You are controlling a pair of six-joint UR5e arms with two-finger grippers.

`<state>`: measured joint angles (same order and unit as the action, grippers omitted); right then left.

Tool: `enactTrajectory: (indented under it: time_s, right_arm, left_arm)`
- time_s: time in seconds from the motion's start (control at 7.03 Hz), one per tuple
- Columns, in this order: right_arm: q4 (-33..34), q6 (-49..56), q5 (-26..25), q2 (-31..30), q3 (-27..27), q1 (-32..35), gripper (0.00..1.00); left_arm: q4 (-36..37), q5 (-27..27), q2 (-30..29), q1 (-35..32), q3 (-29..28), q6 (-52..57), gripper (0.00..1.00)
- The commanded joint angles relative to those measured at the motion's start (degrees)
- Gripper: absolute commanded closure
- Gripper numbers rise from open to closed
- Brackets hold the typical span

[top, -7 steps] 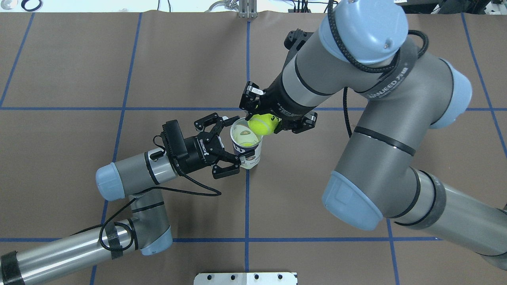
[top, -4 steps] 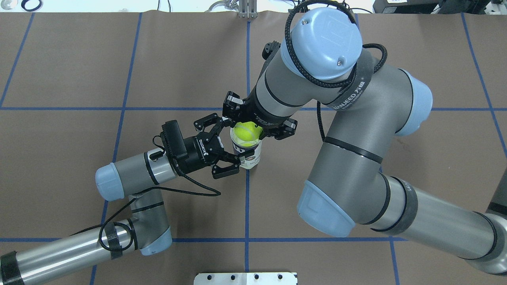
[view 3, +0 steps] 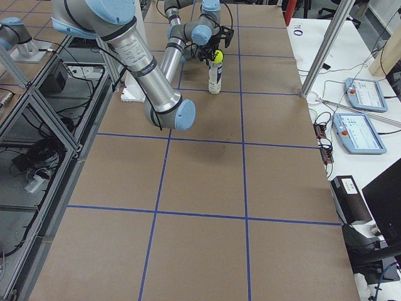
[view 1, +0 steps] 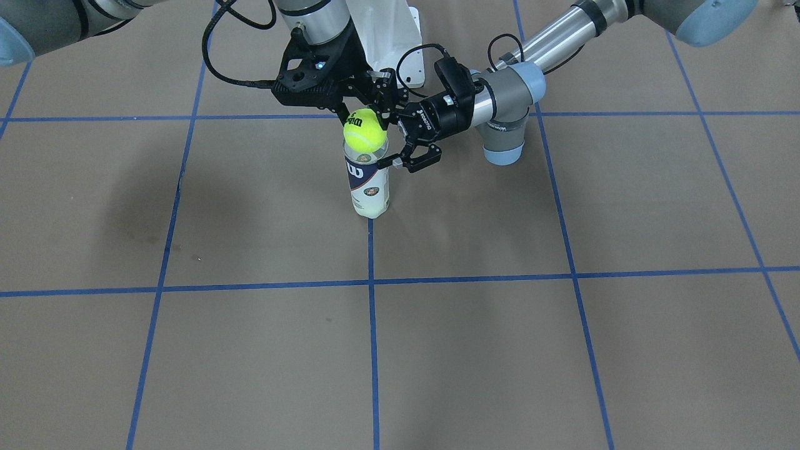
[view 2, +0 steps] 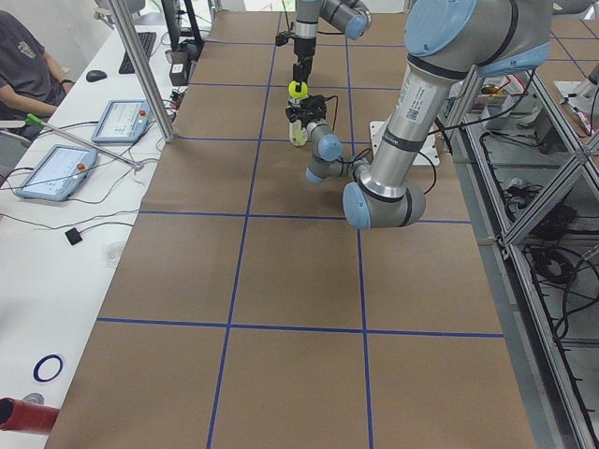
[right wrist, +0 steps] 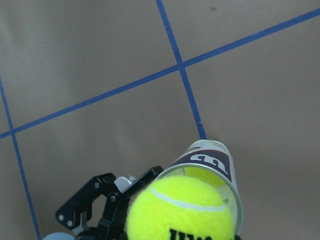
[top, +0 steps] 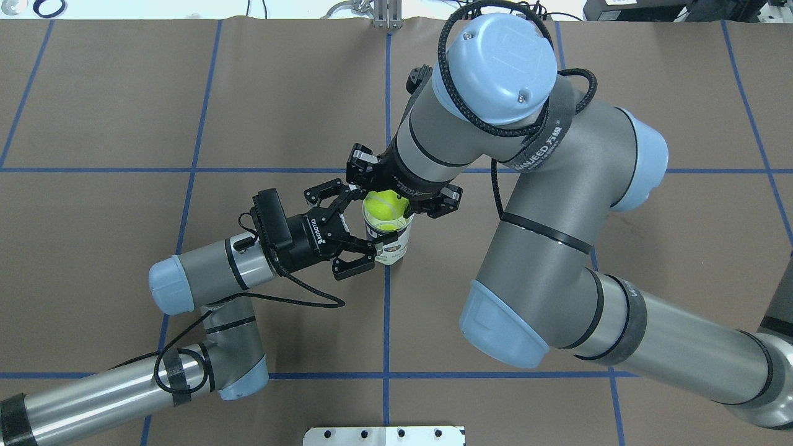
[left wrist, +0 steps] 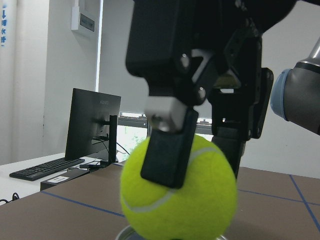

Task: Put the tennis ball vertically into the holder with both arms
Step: 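Open the right gripper to drop the second ball into the tube, then raise the right gripper away while the left gripper releases the tube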

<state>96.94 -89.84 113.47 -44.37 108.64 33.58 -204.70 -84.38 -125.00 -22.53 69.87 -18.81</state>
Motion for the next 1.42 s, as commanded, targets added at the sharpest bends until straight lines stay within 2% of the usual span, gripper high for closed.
enactTrajectory:
  time_s: [0.0, 0.43, 0.71, 0.85, 1.0, 1.14, 1.28]
  right_arm:
    - [0.0, 0.2, 0.0, 0.1, 0.0, 0.0, 0.01]
    - [0.0, 0.4, 0.1, 0.0, 0.4, 0.0, 0.01]
    - [0.1, 0.4, 2.9, -0.7, 1.7, 3.1, 0.01]
    - [0.1, 2.1, 7.2, -3.7, 3.1, 7.3, 0.01]
    - [0.1, 9.5, 9.5, -9.2, 5.2, 10.9, 0.01]
    - [0.1, 15.7, 9.8, -12.7, 5.4, 13.8, 0.01]
    - [0.1, 19.5, 9.8, -14.8, 4.9, 15.5, 0.01]
  left_arm:
    - [0.0, 0.0, 0.0, 0.0, 0.0, 0.0, 0.1]
    - [0.0, 0.0, 0.1, 0.0, 0.0, 0.0, 0.1]
    - [0.0, 0.1, 0.1, 0.1, 0.0, 0.0, 0.1]
    - [-0.1, 0.0, 0.1, 0.1, 0.0, 0.0, 0.1]
    - [-0.1, 0.0, 0.2, 0.0, 0.1, 0.0, 0.1]
    - [-0.1, 0.0, 0.2, 0.0, 0.3, 0.0, 0.03]
    - [-0.3, -0.1, 0.4, -0.1, 1.1, -0.3, 0.01]
